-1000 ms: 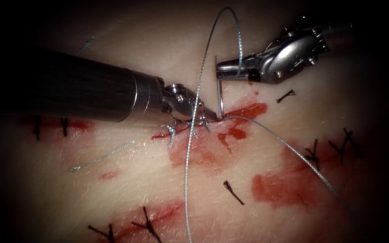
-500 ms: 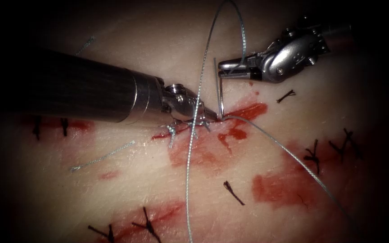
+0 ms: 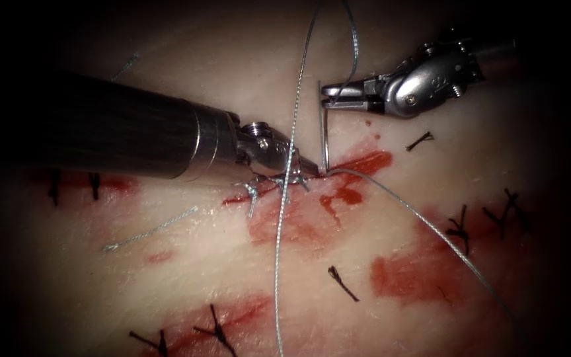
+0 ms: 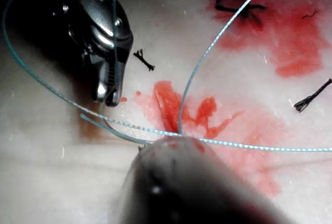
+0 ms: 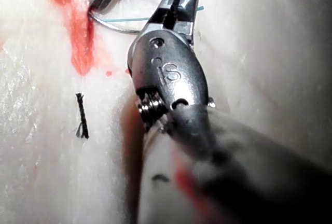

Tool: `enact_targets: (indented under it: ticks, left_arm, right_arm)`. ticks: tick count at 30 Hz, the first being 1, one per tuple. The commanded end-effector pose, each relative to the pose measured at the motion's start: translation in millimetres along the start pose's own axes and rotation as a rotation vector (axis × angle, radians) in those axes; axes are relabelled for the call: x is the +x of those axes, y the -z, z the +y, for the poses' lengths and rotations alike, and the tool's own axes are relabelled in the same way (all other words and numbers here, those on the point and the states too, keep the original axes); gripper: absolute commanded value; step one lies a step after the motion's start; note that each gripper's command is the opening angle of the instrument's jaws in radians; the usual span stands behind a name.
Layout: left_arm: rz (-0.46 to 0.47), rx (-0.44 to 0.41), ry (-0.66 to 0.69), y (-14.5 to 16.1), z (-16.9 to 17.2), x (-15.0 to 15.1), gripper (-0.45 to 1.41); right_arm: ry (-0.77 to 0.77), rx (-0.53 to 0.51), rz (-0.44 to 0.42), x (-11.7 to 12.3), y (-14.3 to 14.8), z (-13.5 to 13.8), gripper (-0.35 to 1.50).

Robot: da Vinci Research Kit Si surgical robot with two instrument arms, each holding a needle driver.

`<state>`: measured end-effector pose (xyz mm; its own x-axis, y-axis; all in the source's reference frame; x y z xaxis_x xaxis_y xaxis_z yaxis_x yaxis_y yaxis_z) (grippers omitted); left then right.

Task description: Wound Closure

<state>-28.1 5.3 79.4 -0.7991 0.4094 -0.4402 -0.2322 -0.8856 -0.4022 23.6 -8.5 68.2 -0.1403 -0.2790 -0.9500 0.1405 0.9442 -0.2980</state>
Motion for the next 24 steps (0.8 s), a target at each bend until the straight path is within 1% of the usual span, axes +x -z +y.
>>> enact_targets:
  ticks: [1,2,12,16,24]
  left_arm:
    - [0.000,0.000,0.000,-0.7,0.1,0.1,-0.45]
    - [0.000,0.000,0.000,-0.7,0.1,0.1,-0.45]
    - [0.000,0.000,0.000,-0.7,0.1,0.1,-0.45]
    - [0.003,0.000,-0.006,-0.7,0.1,0.1,-0.45]
    - [0.003,0.000,-0.006,-0.7,0.1,0.1,-0.45]
  right_arm:
    - [-0.018,-0.001,-0.002,-0.3,-0.8,-0.1,-0.35]
    - [-0.054,-0.006,-0.002,-0.3,-0.7,0.0,-0.35]
    - [-0.156,-0.026,0.027,-0.1,-0.8,0.0,-0.35]
    - [-0.205,-0.065,0.043,-0.1,-1.0,0.0,-0.35]
    - [-0.222,-0.114,0.024,0.0,-0.9,0.2,-0.35]
